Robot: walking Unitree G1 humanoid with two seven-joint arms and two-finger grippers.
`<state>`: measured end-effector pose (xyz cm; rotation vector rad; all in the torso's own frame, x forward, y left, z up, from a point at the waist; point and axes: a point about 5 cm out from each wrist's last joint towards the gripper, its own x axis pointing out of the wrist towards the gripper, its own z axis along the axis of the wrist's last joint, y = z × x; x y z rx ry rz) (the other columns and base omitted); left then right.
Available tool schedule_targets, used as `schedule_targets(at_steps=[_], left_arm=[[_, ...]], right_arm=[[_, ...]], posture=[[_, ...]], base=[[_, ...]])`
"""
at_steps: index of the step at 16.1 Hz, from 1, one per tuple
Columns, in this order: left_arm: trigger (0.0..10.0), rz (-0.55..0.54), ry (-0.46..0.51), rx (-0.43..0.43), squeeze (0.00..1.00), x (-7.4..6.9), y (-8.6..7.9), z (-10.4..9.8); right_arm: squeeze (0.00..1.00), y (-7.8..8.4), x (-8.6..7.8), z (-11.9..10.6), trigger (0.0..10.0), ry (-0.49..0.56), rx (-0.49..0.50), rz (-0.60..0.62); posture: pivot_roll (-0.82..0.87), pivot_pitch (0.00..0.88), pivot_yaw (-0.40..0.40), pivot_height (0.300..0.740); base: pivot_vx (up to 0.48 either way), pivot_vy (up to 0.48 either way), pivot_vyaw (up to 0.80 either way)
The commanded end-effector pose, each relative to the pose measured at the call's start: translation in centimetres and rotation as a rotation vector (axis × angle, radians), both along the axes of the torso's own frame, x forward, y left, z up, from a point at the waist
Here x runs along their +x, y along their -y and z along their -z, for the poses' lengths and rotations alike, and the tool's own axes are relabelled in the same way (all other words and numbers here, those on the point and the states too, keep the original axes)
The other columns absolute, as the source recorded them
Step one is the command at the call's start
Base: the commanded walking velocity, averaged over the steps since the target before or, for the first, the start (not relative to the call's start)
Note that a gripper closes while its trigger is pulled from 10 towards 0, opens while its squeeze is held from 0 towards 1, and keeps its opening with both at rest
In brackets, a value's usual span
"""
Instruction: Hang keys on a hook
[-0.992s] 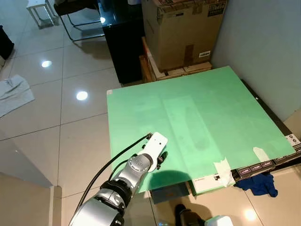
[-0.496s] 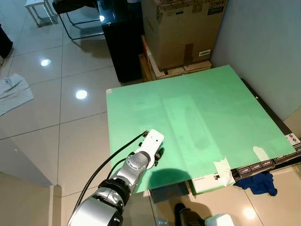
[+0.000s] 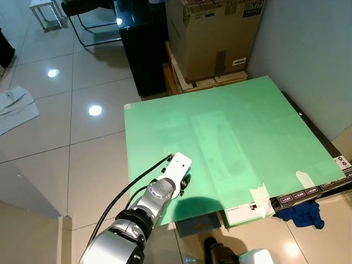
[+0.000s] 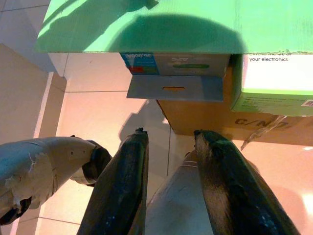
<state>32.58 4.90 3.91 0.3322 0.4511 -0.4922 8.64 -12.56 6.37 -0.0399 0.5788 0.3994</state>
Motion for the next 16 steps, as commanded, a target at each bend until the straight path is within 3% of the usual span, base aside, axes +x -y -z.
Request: schedule_targets(at_steps=[1, 3, 4, 5, 6, 16], left_arm=[[10.0, -0.006, -0.088, 0.048, 0.00, -1.5, -0.5, 2.1], [10.0, 0.027, -0.130, 0.055, 0.00, -2.1, -0.1, 2.6], [8.9, 0.051, -0.158, 0.060, 0.00, -2.4, 0.2, 3.0], [3.8, 0.061, -0.167, 0.077, 0.00, -2.6, 0.2, 3.1], [0.0, 0.067, -0.180, 0.093, 0.00, -2.8, 0.1, 3.4], [0.0, 0.073, -0.193, 0.131, 0.00, -3.0, -0.6, 3.8]], right_arm=[[0.00, -0.1, -0.4, 0.0, 10.0, -0.023, 0.000, -0.002], [0.00, -0.2, -0.3, 0.0, 10.0, -0.022, -0.001, -0.006], [0.00, -0.2, -0.2, -0.1, 10.0, -0.019, -0.001, -0.008], [0.00, -0.3, -0.1, -0.1, 10.0, -0.019, -0.001, -0.010], [0.00, -0.3, -0.1, -0.1, 10.0, -0.019, -0.002, -0.011], [0.00, 0.0, -0.4, -0.3, 10.0, -0.034, -0.005, -0.009]], posture=[[-0.34, 0.241, 0.089, 0.740], [-0.34, 0.236, 0.088, 0.740], [-0.34, 0.235, 0.088, 0.740], [-0.34, 0.234, 0.086, 0.740], [-0.34, 0.234, 0.086, 0.740], [-0.35, 0.248, 0.090, 0.740]], base=[[0.000, 0.000, 0.00], [0.000, 0.000, 0.00], [0.000, 0.000, 0.00], [0.000, 0.000, 0.00], [0.000, 0.000, 0.00], [0.000, 0.000, 0.00]])
